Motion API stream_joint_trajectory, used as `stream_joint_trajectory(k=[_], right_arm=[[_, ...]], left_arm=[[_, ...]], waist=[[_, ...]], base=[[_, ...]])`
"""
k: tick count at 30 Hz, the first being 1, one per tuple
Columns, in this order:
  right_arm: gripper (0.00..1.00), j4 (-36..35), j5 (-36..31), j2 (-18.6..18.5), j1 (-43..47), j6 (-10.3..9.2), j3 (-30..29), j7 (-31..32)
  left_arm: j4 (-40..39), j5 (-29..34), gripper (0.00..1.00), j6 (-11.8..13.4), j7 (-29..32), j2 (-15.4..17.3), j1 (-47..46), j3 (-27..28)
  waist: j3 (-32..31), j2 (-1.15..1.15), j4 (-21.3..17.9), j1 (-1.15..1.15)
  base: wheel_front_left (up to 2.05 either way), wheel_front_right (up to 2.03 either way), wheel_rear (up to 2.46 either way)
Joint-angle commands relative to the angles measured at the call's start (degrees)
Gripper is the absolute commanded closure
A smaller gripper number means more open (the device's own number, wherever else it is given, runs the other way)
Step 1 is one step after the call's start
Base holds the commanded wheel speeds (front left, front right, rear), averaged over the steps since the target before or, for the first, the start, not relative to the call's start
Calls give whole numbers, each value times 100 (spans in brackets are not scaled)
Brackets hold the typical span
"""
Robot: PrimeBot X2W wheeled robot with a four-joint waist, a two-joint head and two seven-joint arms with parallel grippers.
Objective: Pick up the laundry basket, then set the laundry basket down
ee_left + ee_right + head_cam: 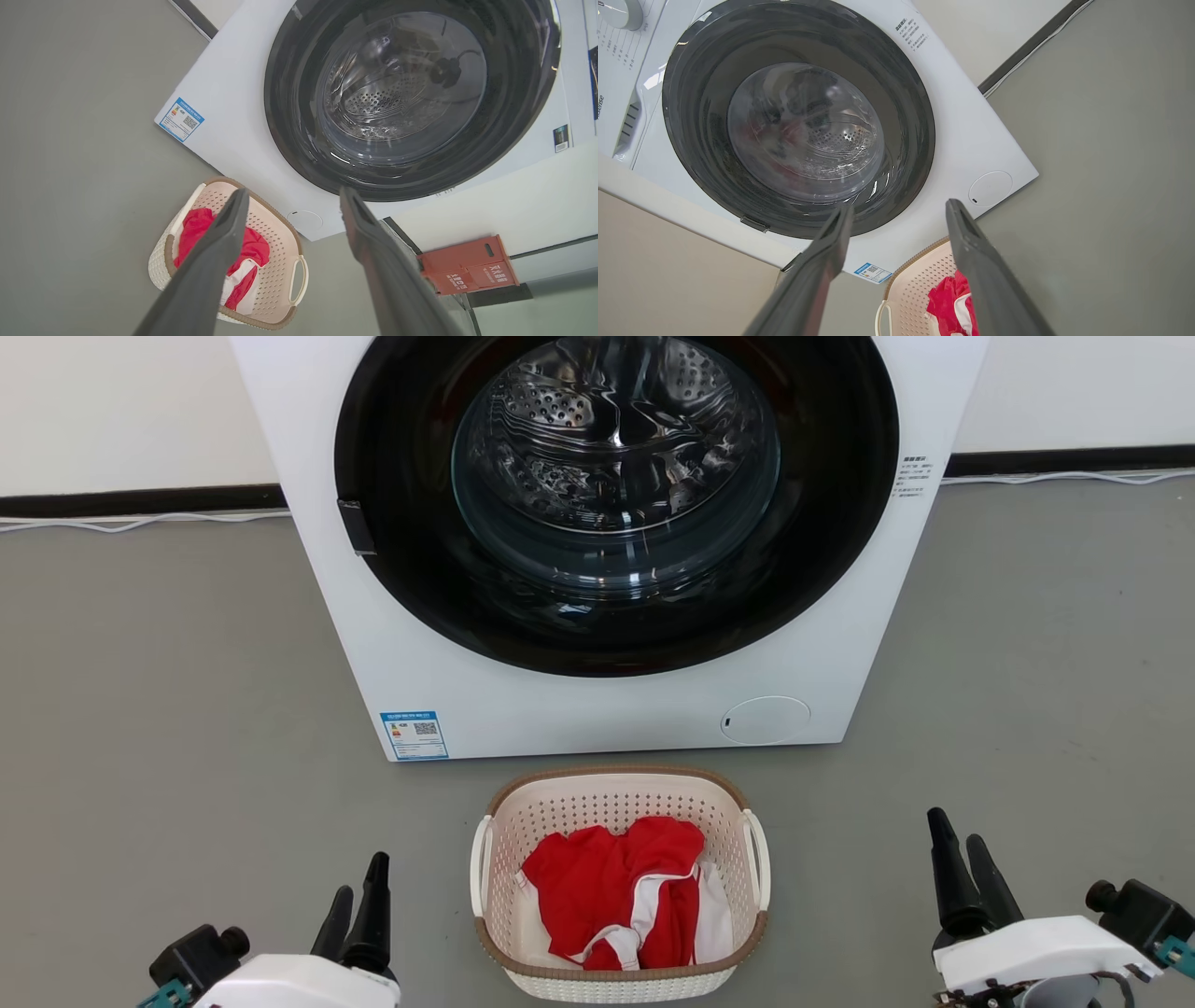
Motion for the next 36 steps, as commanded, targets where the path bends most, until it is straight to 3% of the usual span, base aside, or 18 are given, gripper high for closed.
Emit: stream_joint_trajectory(k=[1,36], right_arm=[[0,-109,-178,-70,-162,22,83,-100],[0,380,-2838,-182,-276,34,203,-688]], left_arm=[[-181,168,0,30,-76,50,-273,55],[-291,3298,0,270,-664,177,-305,-406]], waist=[[1,0,-1,-1],[13,0,-56,-1]], base=[[0,0,0],[0,0,0]])
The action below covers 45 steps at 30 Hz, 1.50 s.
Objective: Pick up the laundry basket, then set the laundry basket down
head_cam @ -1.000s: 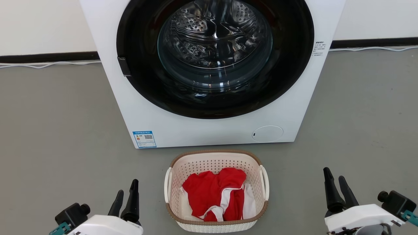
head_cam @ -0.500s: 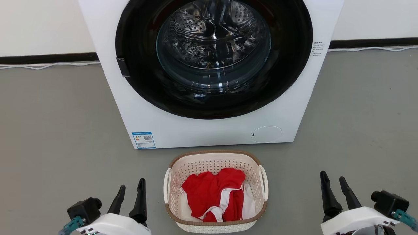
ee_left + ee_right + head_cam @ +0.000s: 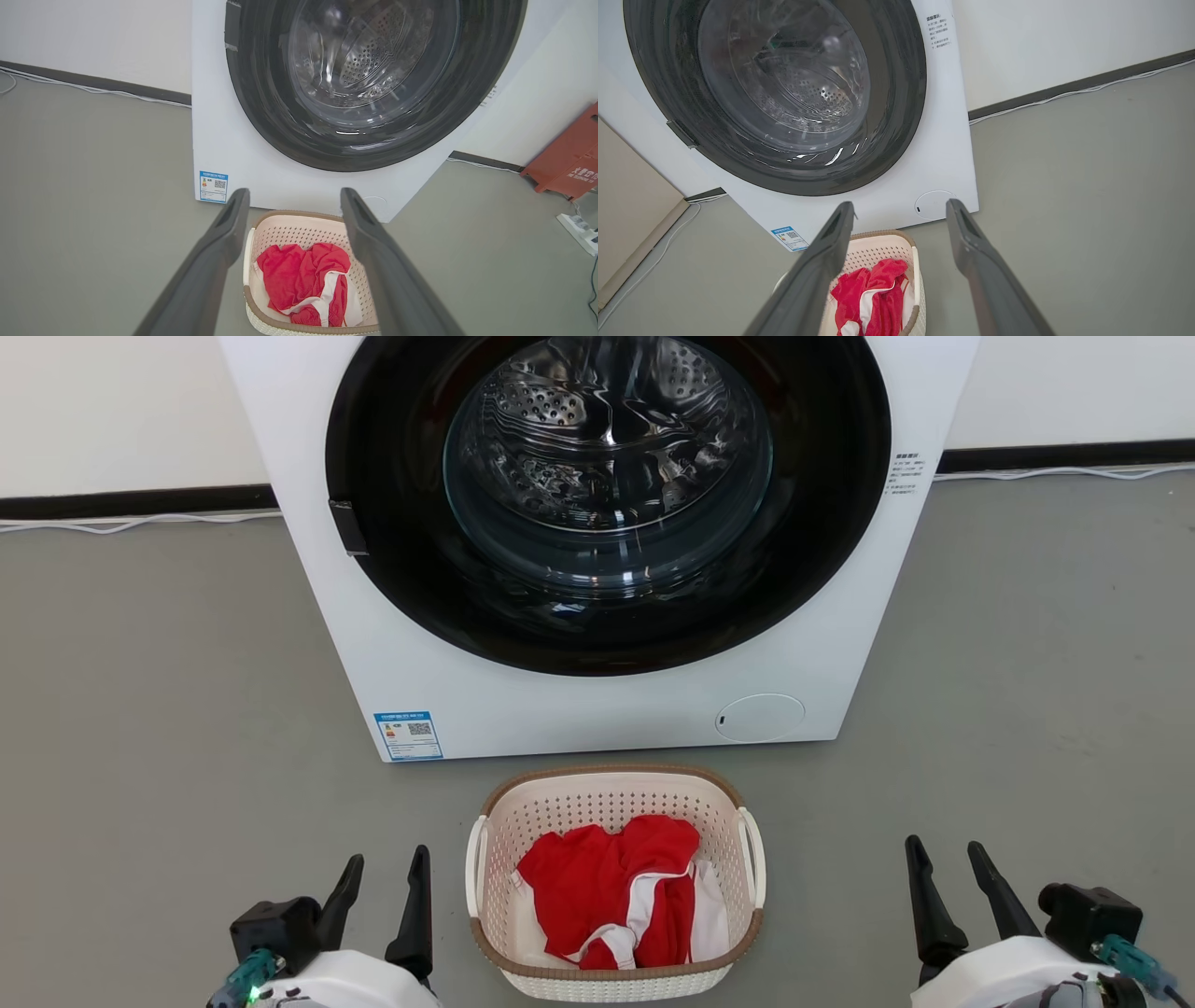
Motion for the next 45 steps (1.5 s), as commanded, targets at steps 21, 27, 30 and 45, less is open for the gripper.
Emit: stream_joint_trajectory(k=[21,27,30,45], right_arm=[[0,166,-1715,-84,-271,40,63,-456],[0,241,-2244,-98,-274,43,68,-574],[0,247,-2312,-101,-271,43,72,-590],[0,255,-2299,-104,-280,43,62,-590]], left_arm=[[22,1478,0,218,-415,105,-278,0],[108,1921,0,249,-533,104,-292,75],[114,1986,0,251,-549,97,-295,104],[229,1902,0,173,-549,39,-338,282]], waist=[[-42,0,15,0],[-49,0,14,0],[-42,0,15,0],[1,0,8,0]], base=[[0,0,0],[0,0,0],[0,0,0],[0,0,0]])
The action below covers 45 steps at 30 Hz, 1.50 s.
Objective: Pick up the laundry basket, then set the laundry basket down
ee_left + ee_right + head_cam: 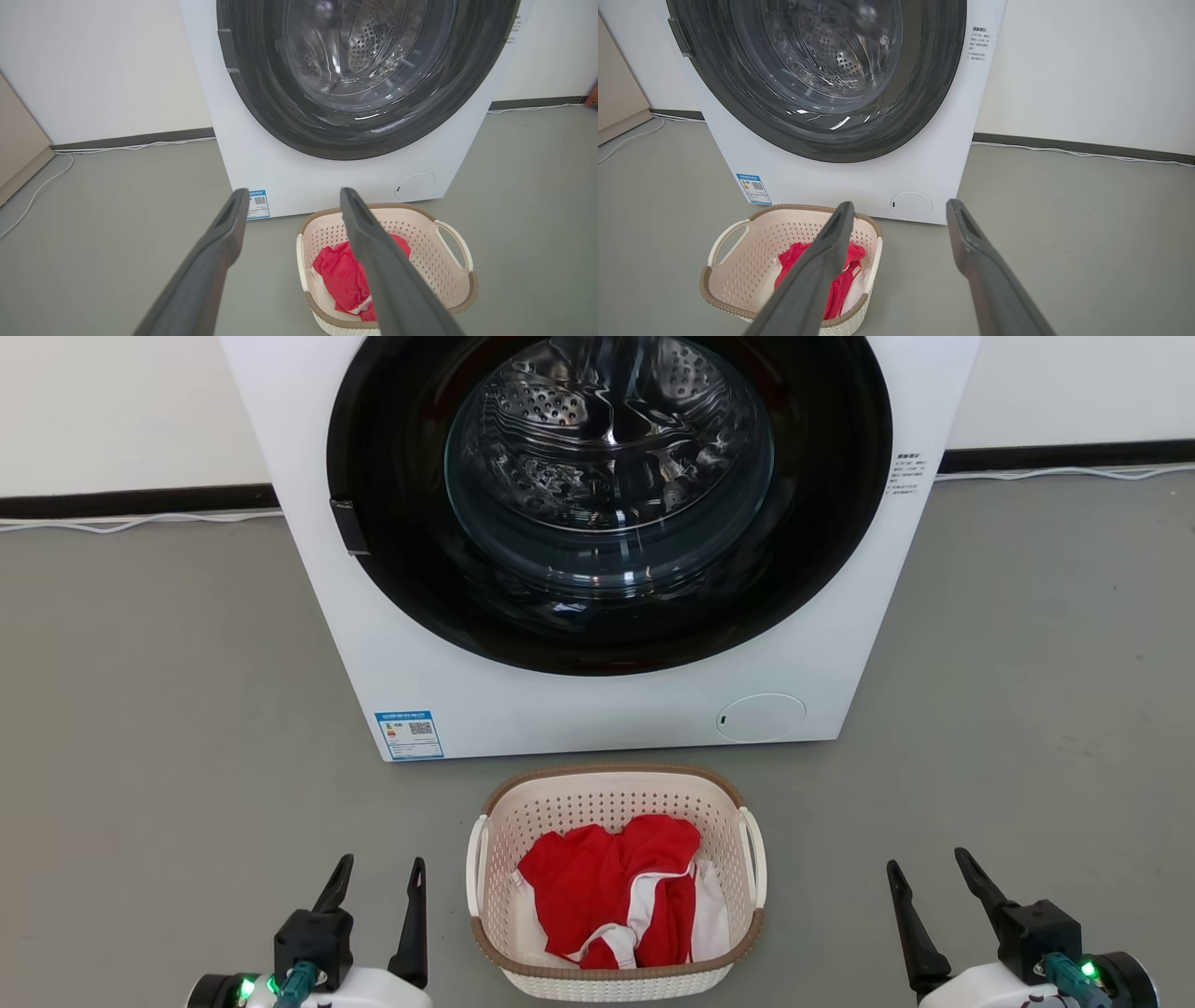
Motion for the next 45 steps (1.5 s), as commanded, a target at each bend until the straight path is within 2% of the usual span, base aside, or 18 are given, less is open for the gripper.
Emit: stream_joint_trajectory(k=[1,11,23,33,41,45], right_arm=[[0,-110,-25,-71,-273,35,134,-80],[0,-82,22,-49,-379,35,184,-80],[0,361,91,4,-1104,35,137,-80],[0,1437,52,-86,-2170,35,397,229],[0,2100,29,-254,-3003,35,556,543],[0,2348,-43,-344,-3354,35,559,643]], left_arm=[[-124,-15,0,-28,-62,1,-300,199],[-64,-15,0,-74,-62,-23,-438,236],[481,-119,0,-228,-62,-46,-1154,179],[1797,-269,0,-356,-62,-58,-2313,-98],[2832,-748,0,-442,-62,-60,-3406,-435],[3190,-855,0,-404,-62,-60,-3898,-707]], waist=[[6,0,2,0],[216,0,44,0],[1109,0,127,0],[2081,0,243,0],[2876,0,383,0],[3253,0,456,0]], base=[[0,0,0],[0,0,0],[0,0,0],[0,0,0],[0,0,0],[0,0,0]])
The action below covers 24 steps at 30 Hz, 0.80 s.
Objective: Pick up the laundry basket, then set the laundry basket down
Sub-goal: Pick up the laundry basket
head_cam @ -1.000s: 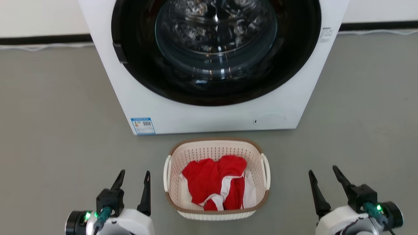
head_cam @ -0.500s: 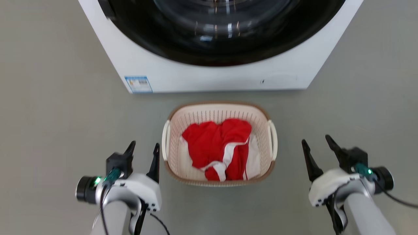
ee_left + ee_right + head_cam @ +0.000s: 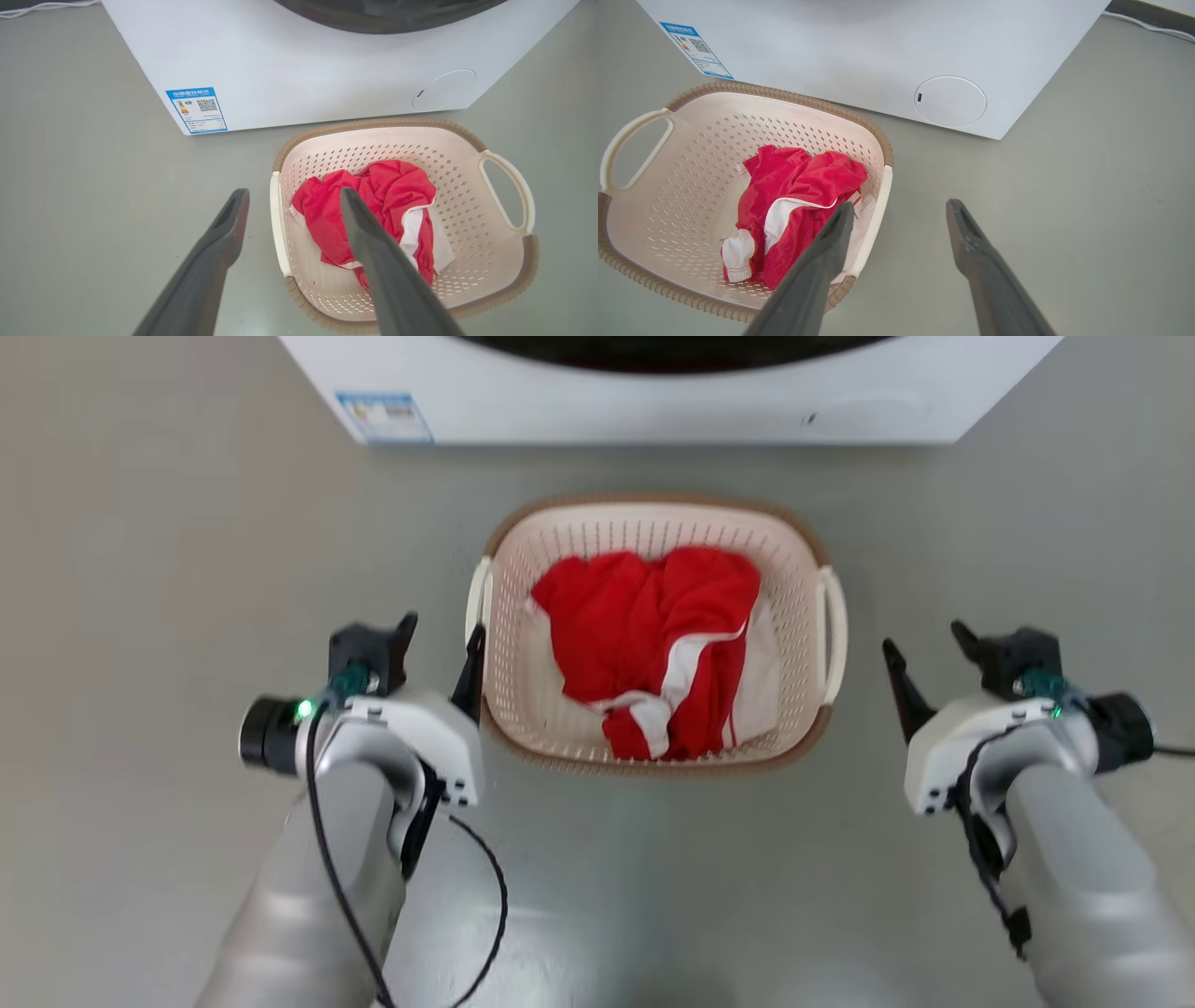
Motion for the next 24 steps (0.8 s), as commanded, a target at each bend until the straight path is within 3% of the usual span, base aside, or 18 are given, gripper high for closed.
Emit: stream_joint_trajectory(k=[1,24], right_arm=[[0,43,-81,-21,-177,33,135,27],[0,966,-447,43,-1283,33,93,-278]], left_arm=[[100,-73,0,9,-35,108,-284,11],[526,-621,0,229,-35,107,-1439,-771]], waist=[[412,0,112,0],[1534,0,261,0]], base=[[0,0,0],[0,0,0]])
